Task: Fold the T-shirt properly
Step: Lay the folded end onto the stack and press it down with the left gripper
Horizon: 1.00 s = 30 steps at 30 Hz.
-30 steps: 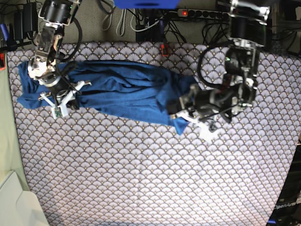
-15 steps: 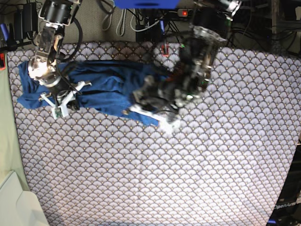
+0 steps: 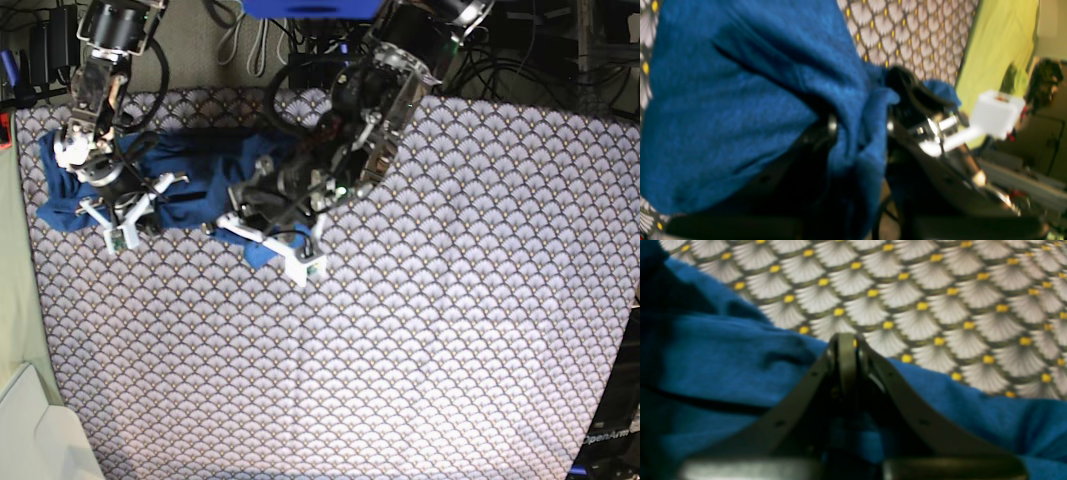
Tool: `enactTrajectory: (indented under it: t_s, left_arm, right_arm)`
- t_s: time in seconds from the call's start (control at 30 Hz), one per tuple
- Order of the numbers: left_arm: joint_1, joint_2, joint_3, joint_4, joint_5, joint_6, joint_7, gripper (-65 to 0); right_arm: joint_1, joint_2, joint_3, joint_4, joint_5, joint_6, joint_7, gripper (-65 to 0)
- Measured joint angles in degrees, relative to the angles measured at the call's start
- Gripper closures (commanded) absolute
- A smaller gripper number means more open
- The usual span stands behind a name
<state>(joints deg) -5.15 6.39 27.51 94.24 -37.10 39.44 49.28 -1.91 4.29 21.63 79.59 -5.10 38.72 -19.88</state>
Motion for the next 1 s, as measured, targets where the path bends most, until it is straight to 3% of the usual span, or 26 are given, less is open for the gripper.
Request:
enactTrajectory:
  t_s: [0.43,0.77,1.0]
  left_arm:
    - [-2.27,1.75,1.20,-4.92,0.26,0.26,-2.93,-0.2]
    - [-5.25,1.77,3.72,-12.98,-0.39,0.22,-2.71,-0.2]
    - [-6.36,1.73,3.74,-14.38,-0.37,0.24,-2.78,-0.2]
  right_arm:
    - [0.17,3.89,0.15,1.55,0.00,0.02,-0.24,0.0]
    - [2.89,4.11,6.73,4.28,0.02,0.00,-0.17,0.0]
    - [2.51,3.78,7.56,4.33,0.04,0.02,-0.22,0.0]
